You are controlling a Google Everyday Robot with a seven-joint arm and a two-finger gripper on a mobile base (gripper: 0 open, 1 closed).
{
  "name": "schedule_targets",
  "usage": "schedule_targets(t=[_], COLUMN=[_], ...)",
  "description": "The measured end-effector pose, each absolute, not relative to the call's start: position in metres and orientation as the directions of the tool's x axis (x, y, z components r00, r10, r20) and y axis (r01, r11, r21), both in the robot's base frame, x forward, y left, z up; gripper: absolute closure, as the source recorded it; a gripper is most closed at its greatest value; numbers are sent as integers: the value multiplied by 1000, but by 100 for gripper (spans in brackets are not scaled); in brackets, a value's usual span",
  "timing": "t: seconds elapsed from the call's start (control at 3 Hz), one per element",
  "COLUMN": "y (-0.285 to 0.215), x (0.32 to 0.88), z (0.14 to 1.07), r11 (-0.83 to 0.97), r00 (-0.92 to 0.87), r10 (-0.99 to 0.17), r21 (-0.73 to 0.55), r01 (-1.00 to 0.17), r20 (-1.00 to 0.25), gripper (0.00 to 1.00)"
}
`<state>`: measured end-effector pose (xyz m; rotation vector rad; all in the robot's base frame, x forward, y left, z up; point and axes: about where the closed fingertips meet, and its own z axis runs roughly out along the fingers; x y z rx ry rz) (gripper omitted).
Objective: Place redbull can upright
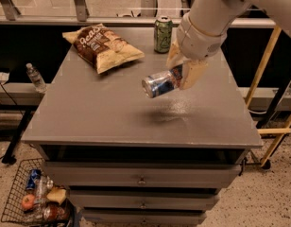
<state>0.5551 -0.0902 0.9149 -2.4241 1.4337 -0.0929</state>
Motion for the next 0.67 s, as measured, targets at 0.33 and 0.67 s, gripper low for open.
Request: schedule_targets(t=[0.33, 0.67], y=[-84, -77], x=[567, 576], z=[925, 937], r11=[-618, -731], r00=[641, 739], r10=[-762, -647], r21=[-393, -432], r01=[-681, -528], r20=[88, 191], gripper=[100, 100])
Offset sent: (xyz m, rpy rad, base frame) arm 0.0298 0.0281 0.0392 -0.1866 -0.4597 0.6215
